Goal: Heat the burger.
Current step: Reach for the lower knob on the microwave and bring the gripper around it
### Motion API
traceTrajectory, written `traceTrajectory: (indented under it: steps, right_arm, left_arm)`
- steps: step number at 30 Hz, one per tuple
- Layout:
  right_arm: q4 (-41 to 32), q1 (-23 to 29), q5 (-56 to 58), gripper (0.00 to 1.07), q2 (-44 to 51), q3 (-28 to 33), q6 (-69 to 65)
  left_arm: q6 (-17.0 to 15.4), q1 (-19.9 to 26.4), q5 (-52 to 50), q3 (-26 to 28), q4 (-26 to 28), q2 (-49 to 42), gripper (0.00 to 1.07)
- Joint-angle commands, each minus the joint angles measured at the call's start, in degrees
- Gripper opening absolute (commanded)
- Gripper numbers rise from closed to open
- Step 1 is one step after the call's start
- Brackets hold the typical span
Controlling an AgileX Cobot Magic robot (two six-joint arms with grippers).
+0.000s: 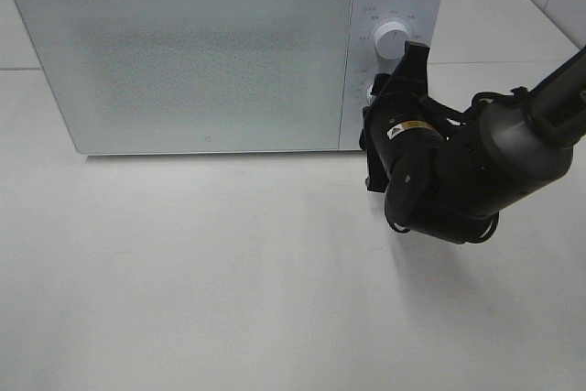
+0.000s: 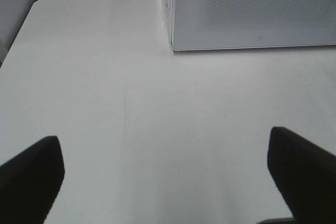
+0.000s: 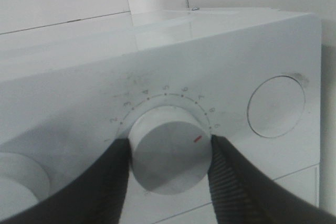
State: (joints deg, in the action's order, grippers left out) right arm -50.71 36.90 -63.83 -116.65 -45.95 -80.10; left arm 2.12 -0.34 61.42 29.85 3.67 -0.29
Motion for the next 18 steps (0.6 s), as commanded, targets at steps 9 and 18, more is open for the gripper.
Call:
traceTrajectory:
  steps: [9,18]
  right_arm:
    - [-0.9,-0.9,-16.7,0.04,1.6,-1.1,-2.2]
    - [-1.5,-0.9,-16.6,0.19,1.6,-1.1,-1.4]
  left_arm:
    - [-0.2,0.1,0.1,-0.3,0.1,-0.9,0.98]
    - [-0.2,0.1,0.1,-0.3,0.1,-0.9,0.98]
